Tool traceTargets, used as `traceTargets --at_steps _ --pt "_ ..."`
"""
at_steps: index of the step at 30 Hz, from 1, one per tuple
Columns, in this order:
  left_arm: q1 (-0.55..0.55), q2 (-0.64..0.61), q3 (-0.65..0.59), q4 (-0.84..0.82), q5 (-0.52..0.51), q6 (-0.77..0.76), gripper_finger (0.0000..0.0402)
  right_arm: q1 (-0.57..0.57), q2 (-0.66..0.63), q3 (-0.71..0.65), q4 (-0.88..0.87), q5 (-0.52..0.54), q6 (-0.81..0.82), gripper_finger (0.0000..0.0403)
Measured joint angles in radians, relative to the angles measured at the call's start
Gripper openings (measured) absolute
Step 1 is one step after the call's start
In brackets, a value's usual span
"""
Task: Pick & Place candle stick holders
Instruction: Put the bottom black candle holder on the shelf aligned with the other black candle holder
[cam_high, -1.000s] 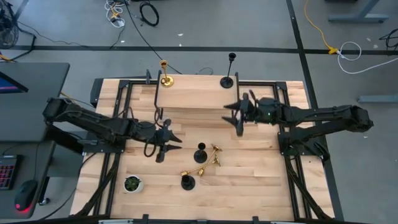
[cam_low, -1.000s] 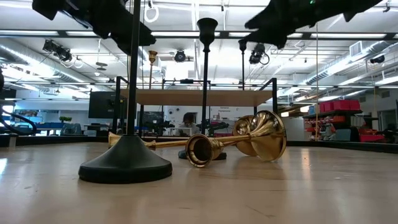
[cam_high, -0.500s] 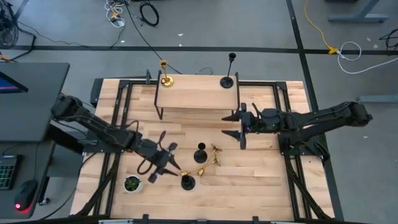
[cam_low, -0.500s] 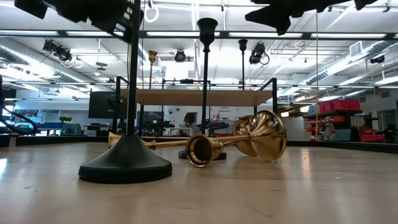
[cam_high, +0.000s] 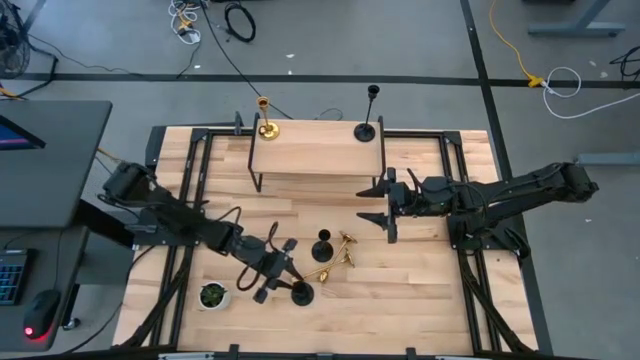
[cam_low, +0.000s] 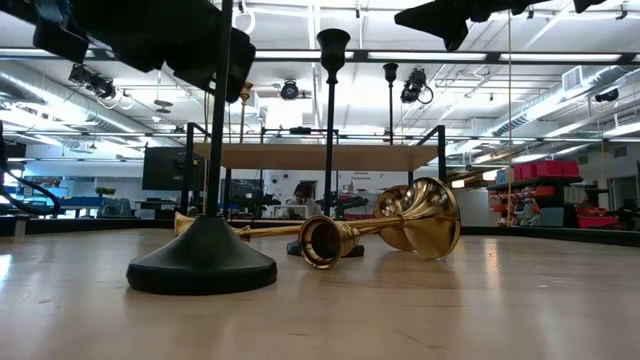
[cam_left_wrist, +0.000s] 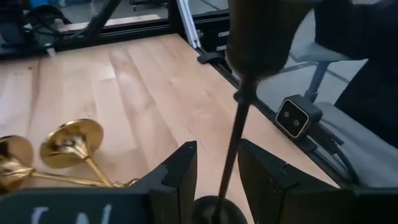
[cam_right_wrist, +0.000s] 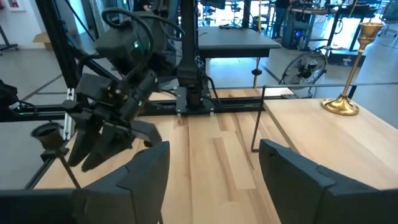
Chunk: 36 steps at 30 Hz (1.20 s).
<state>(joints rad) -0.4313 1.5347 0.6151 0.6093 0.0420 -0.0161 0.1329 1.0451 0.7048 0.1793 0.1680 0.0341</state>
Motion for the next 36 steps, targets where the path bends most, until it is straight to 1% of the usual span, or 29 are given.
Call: traceTargets --at_steps 3,6,11,13,16,21,22,28,31,36 --pt "0.0 0.039 0.0 0.068 0.021 -0.011 0.0119 0.0 0.0 0.0 0.0 0.0 0.0 0.0248" --pt "-0.001 0.07 0.0 0.101 0.024 -0.024 0.0119 0.0 0.0 0.0 0.0 0.001 0.0 0.0248" --pt "0.0 0.089 0.0 0.124 0.023 -0.025 0.0119 0.0 0.0 0.0 -0.003 0.032 0.0 0.0248" --pt "0.0 0.089 0.0 0.123 0.023 -0.025 0.0112 0.0 0.0 0.0 -0.005 0.035 0.0 0.0248" --pt "0.0 0.089 0.0 0.127 0.034 -0.025 0.0087 0.0 0.0 0.0 -0.005 0.035 0.0 0.0248" --pt "0.0 0.089 0.0 0.13 0.032 -0.02 0.002 0.0 0.0 0.0 -0.01 0.035 0.0 0.0248" --pt "0.001 0.089 0.0 0.132 0.033 -0.023 0.0015 0.0 0.0 0.0 -0.01 0.035 0.0 0.0248" --pt "0.017 0.086 0.0 0.133 0.018 -0.084 0.0024 0.0 0.0 0.0 -0.01 0.034 0.002 0.0248" --pt "0.021 0.069 0.0 0.123 0.014 -0.084 0.0012 0.0 0.0 0.0 -0.01 0.034 0.002 0.0248" --pt "0.02 -0.014 0.0 0.064 0.015 -0.109 0.0013 0.0 0.0 0.0 -0.019 0.034 0.003 0.0248"
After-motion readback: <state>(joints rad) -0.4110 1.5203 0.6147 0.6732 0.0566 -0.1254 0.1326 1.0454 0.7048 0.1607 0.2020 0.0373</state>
